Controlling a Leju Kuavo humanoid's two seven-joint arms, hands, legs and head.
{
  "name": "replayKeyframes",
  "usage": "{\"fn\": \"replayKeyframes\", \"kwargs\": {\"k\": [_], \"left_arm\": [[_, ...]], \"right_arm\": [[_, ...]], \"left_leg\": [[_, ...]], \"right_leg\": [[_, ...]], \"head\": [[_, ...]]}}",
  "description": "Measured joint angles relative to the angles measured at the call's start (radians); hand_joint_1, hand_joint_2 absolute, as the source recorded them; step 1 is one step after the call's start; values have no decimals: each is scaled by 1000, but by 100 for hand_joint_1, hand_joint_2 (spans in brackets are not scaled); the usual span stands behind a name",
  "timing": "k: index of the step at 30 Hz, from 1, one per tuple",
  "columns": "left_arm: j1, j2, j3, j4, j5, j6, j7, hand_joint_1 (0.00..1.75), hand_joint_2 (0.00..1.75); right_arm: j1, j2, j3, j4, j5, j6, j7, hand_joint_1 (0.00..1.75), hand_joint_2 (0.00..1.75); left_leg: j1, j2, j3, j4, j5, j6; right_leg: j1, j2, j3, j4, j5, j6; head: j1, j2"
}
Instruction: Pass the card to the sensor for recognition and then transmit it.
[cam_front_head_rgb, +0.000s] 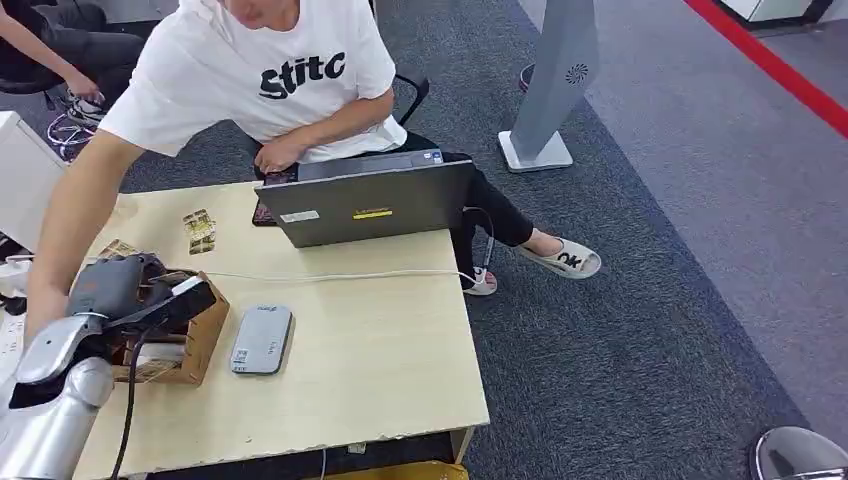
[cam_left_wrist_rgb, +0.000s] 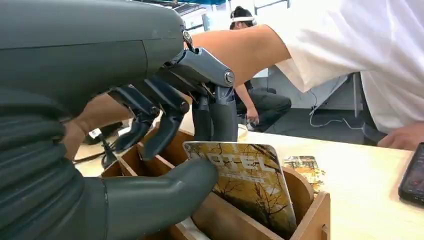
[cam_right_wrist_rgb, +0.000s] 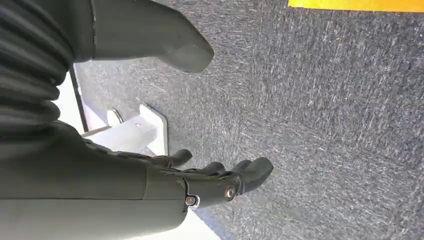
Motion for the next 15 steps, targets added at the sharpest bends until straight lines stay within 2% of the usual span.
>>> {"fn": "replayKeyframes", "kwargs": {"k": [15], "left_arm": [[1, -1, 0, -1, -40, 30, 1, 175, 175]], "right_arm": [[0, 0, 0, 0, 26, 0, 0, 0, 175]], "left_leg": [[0, 0, 0, 0, 0, 0]], "right_leg": [[0, 0, 0, 0, 0, 0]], "head": [[0, 0]]}}
